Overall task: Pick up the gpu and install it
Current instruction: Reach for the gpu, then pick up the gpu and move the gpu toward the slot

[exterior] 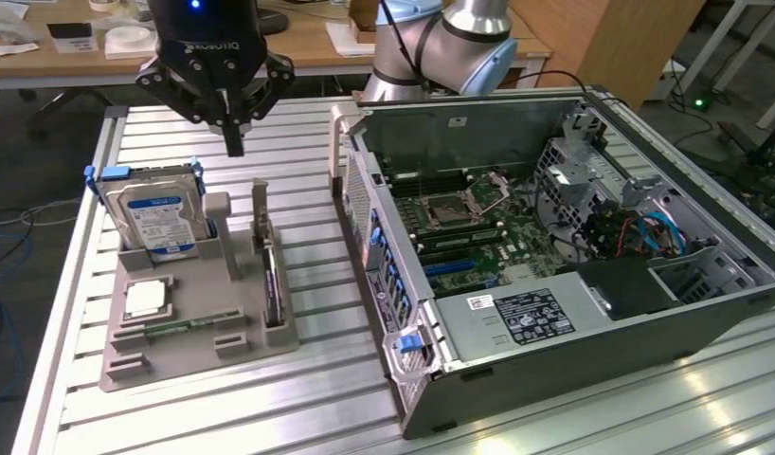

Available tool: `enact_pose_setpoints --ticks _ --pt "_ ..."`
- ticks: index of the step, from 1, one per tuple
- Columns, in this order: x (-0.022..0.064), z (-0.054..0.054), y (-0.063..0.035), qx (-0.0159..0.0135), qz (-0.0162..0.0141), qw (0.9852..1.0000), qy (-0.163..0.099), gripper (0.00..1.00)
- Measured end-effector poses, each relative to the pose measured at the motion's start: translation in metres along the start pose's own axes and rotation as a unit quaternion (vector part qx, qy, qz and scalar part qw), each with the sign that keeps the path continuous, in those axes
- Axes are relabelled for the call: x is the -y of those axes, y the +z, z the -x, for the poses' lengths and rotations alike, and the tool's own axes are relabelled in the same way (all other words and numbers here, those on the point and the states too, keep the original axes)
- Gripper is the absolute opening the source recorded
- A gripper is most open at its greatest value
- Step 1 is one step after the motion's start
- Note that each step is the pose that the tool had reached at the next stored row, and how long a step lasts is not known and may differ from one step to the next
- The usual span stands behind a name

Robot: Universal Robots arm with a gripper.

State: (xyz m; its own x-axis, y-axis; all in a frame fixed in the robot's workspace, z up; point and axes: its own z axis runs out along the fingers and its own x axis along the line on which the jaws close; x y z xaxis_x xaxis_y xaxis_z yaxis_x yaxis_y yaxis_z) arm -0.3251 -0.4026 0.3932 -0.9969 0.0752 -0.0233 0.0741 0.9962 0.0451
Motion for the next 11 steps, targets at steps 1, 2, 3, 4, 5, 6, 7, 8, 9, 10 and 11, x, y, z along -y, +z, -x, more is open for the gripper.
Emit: enact_pose_setpoints --ticks 1,2,3,4,5,6,7,8,9,10,11 --pt "0.0000 0.0000 0.0000 0.0000 0.0000 1.0000 0.000 0.11" --pt "0.0000 0.0000 0.0000 0.0000 0.0000 1.0000 0.000 0.11" --pt "0.0000 -0.0001 0.0000 0.0000 0.0000 1.0000 0.000 0.11" --pt "0.0000 -0.0001 0.0000 0.0000 0.0000 1.0000 0.000 0.11" --pt "0.0000 -0.0001 0.0000 0.0000 0.0000 1.0000 0.000 0.11" --pt "0.0000 -0.0001 0.0000 0.0000 0.0000 1.0000 0.000 0.11" --pt "0.0000 -0.0001 0.0000 0.0000 0.0000 1.0000 0.000 0.11" --pt "0.0000 -0.0001 0.0000 0.0000 0.0000 1.0000 0.000 0.11" --pt "0.0000 -0.0001 0.0000 0.0000 0.0000 1.0000 0.000 0.11" --pt "0.0000 -0.0001 0.0000 0.0000 0.0000 1.0000 0.000 0.11" --pt "0.0000 -0.0001 0.0000 0.0000 0.0000 1.0000 0.000 0.11"
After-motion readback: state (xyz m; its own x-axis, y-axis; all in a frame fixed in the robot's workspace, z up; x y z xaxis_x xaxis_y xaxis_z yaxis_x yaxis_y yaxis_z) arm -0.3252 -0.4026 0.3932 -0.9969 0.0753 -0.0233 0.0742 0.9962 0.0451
